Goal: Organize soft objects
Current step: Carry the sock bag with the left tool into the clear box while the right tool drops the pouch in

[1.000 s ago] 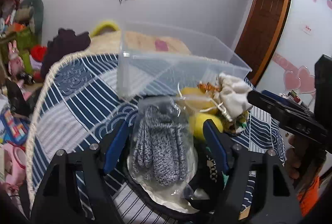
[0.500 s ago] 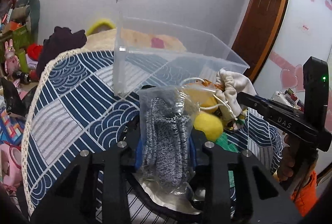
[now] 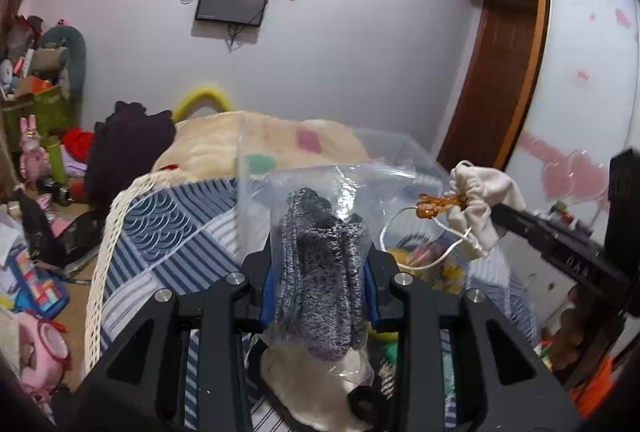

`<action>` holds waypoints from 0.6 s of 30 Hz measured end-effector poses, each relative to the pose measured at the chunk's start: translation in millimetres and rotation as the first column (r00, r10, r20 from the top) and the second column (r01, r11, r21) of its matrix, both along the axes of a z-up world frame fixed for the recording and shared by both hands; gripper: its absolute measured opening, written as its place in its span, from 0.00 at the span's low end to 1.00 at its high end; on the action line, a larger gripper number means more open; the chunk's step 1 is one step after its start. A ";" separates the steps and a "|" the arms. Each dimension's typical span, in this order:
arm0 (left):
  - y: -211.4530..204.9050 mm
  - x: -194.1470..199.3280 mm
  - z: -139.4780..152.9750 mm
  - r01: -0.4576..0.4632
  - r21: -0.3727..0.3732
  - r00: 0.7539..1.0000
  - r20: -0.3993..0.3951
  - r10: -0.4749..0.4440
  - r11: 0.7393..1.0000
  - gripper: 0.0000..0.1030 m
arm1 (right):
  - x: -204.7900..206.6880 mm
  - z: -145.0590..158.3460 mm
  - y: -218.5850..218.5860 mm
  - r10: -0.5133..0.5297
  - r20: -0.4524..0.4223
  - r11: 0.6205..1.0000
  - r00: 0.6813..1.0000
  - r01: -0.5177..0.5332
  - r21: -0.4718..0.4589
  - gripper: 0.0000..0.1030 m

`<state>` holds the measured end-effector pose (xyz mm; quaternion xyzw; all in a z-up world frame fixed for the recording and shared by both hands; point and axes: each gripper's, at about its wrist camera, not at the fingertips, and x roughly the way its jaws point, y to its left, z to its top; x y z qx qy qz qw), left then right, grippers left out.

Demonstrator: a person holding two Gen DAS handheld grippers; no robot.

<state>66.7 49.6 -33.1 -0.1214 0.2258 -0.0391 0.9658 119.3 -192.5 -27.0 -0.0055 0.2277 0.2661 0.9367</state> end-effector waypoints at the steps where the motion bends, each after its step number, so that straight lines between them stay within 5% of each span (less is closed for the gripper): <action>1: 1.4 2.0 5.1 0.008 -0.007 1.000 0.009 -0.008 1.000 0.33 | -0.7 3.9 0.3 0.000 0.018 1.000 1.000 0.000 0.006 0.12; 11: 15.1 38.8 43.1 -0.003 0.013 0.996 0.093 0.002 1.000 0.33 | 21.9 27.6 12.0 -0.019 0.093 1.000 0.995 0.017 0.025 0.12; 18: 13.8 86.4 38.1 -0.028 0.071 0.999 0.030 0.026 0.997 0.33 | 48.8 22.9 33.6 -0.017 0.058 1.000 0.998 0.018 0.000 0.12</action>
